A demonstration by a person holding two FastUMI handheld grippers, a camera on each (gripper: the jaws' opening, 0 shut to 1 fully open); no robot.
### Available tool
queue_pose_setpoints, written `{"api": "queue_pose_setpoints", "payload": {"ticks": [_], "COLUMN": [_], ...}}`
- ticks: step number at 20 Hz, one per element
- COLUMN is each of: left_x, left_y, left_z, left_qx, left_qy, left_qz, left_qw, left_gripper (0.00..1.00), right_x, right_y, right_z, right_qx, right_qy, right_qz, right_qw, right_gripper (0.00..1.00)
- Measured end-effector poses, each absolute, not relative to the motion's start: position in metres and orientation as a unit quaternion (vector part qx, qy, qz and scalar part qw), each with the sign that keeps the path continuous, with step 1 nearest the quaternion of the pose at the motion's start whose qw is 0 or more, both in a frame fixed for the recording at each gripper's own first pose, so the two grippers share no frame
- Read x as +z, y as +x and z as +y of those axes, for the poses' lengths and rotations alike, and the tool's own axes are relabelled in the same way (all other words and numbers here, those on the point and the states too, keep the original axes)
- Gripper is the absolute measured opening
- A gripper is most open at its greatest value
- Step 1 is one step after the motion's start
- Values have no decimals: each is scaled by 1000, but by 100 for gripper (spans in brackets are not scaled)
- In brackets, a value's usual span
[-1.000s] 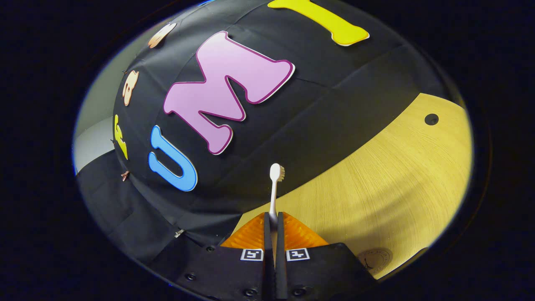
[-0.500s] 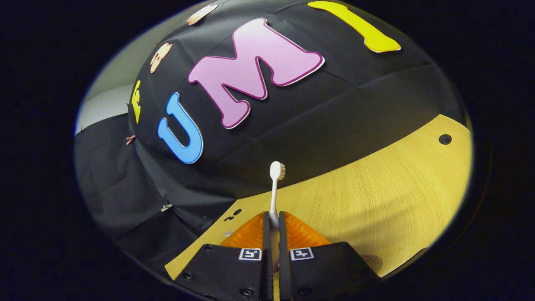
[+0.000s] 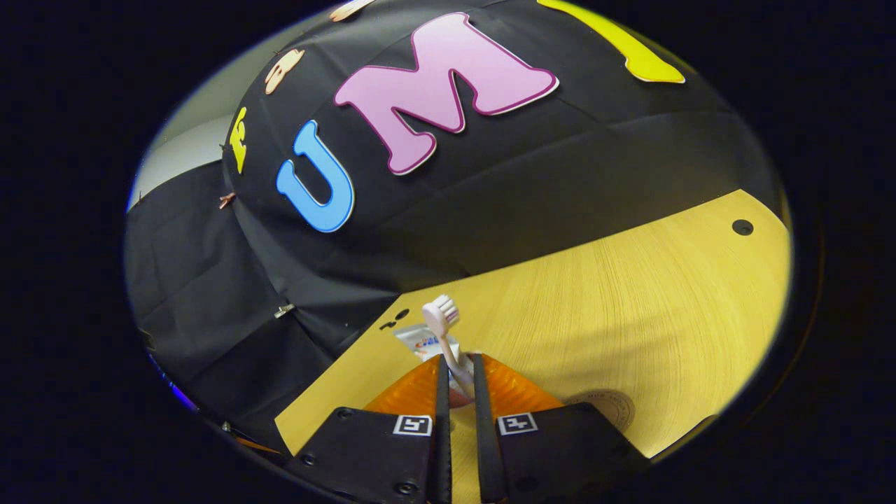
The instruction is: Put the toothbrush and toothpaste on the desktop into the cup, then pick up the cup and place it on the coaster on the desktop.
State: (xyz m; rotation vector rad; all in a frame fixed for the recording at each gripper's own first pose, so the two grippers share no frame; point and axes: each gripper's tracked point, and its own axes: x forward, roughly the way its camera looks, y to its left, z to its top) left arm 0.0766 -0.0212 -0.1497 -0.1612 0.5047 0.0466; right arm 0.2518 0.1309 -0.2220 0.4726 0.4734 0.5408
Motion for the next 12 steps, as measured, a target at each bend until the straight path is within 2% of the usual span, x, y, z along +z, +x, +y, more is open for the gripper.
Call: {"api": "queue_pose_setpoints", "payload": {"ticks": [2,3,4,9,10,11,12], "left_x": [-148,-146,-145,-135,-131,-128,-125], "left_y": [82,86,91,122,130,138,146], "left_z": [-21,-20,-18,-18,-18,-18,-18], "left_qx": [19,17,17,-5,-13,-21,-31], "left_qy": [-76,-73,-69,-47,-38,-28,-17], "left_qz": [249,249,249,253,255,258,261], "left_qw": [965,966,966,966,966,966,965], "left_gripper": [84,84,84,84,84,84,84], "right_x": [-225,-226,-227,-232,-232,-234,-235], "right_y": [241,238,235,210,205,199,194], "right_z": [133,134,133,123,118,112,104], "right_qx": [268,268,266,260,257,253,248], "right_qy": [225,224,222,221,223,222,220], "right_qz": [248,255,261,298,303,309,313], "right_qw": [904,902,901,892,890,890,890], "right_gripper": [22,48,35,52,61,51,73]}}
